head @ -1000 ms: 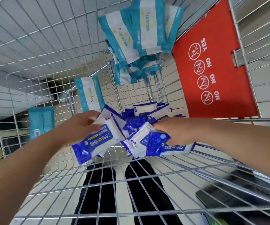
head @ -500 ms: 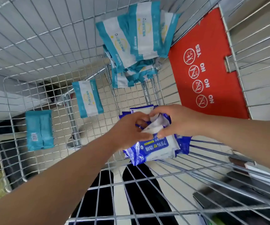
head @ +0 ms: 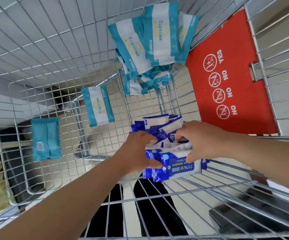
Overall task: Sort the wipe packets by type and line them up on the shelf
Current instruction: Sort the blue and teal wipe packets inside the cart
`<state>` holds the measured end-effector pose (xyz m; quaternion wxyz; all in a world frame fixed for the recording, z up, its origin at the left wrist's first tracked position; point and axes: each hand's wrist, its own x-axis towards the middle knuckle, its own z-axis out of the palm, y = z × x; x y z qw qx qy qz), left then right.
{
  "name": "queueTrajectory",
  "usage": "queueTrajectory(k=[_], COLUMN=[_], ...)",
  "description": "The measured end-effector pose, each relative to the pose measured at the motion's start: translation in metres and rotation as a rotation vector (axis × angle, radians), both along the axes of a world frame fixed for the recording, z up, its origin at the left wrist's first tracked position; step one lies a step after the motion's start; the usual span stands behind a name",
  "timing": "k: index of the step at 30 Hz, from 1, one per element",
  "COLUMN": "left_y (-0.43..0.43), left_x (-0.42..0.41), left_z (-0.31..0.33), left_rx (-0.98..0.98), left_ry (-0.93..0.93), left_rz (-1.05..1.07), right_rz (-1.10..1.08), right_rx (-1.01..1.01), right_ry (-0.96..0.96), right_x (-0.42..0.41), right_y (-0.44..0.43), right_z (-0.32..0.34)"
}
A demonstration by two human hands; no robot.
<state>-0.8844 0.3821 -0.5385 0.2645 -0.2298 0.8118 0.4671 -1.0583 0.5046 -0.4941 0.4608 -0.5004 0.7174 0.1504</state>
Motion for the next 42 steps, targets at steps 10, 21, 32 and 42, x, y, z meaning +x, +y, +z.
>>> queueTrajectory(k=[10, 21, 32, 42], left_y=[-0.1, -0.199, -0.204, -0.182], left_x=[0.059, 0.138, 0.128, 0.029], left_z=[0.005, -0.061, -0.045, 0.033], left_rx=[-0.197, -0.489, -0.237, 0.484], left_ry=[-0.074, -0.478, -0.301, 0.142], left_rz=[0.447, 0.51, 0.883, 1.137], right_rz=[-0.537, -0.848, -0.954, -1.123], right_rx=[-0.288, -0.248, -0.41, -0.309], right_ry=[-0.203, 0.053, -0.068, -0.569], right_x=[0.04, 0.111, 0.116, 0.049], right_y=[-0.106, -0.217, -0.215, -0.179], right_z=[-0.013, -0.124, -0.116, 0.005])
